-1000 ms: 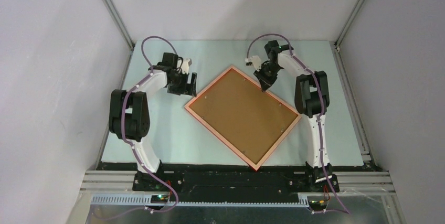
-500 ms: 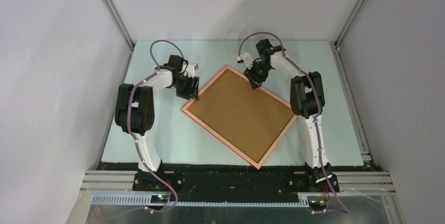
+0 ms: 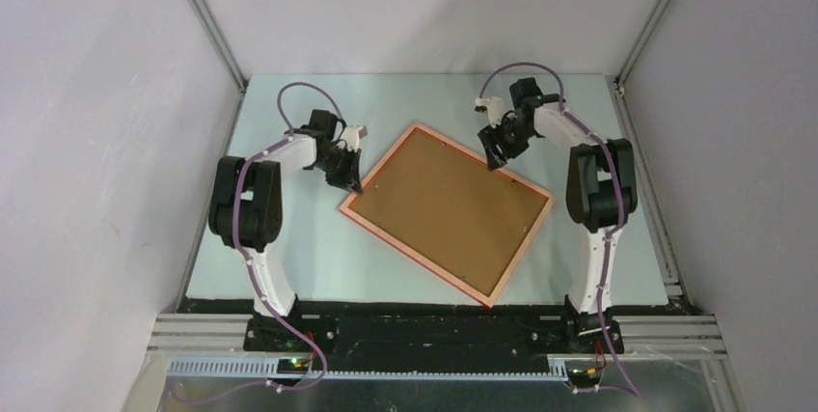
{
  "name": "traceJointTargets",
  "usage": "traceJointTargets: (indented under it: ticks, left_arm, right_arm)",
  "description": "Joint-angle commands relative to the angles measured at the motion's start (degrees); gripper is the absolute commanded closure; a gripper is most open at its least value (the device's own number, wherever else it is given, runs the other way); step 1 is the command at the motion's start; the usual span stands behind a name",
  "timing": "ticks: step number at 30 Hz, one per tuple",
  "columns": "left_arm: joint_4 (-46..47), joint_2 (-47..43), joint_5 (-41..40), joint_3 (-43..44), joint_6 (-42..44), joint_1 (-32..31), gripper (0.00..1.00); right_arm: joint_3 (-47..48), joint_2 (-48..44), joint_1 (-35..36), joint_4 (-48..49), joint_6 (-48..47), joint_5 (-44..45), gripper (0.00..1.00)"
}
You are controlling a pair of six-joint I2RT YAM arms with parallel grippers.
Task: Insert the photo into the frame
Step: Adjust the photo frame at the center of the board.
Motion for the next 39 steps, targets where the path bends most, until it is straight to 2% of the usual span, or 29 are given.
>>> traceJointTargets:
  ticks: [1,7,15,21,26,27,32,39]
  left_arm:
    - [-0.52,-2.94,2.75,-3.22,-3.39,-0.25,1.0]
    - [0.28,-6.12,0.41,-7.14,-4.23,-0.24,1.0]
    - [0.65,-10.66,-2.88,-12.53,-7.23,-0.21,1.0]
    - [0.67,-12.63,3.25,-15.39,-7.65,-0.06,1.0]
    - [0.35,-12.92,5.39,-16.68,-6.39,0.11,0.99]
    - [0.18,-13.05,5.94,-17.01,-5.92,0.11,0.97]
    - [-2.4,-13.49,9.76,-17.23,-3.12,0.29,0.75]
    - [-5.07,-15.94,10.75,-18.01,-0.31,0.3,0.6]
  right_arm:
    - [-6.57,-9.1,-1.18,3.22,3.49,2.0,0.38]
    - [-15.89,-17.5,-4.23,4.9,5.49,5.69,0.37]
    - [-21.12,-23.56,-7.67,5.12,8.22,6.69,0.37]
    - [-21.33,-23.62,-6.14,6.59,9.82,5.76,0.37]
    - [-21.25,-21.77,-4.53,10.1,7.38,7.64,0.37]
    - [-20.98,-21.45,-4.3,10.33,6.8,7.68,0.37]
    - [-18.89,-17.96,-3.03,11.8,4.32,8.11,0.38]
    - [-12.16,-11.9,-1.87,9.47,3.62,6.25,0.4]
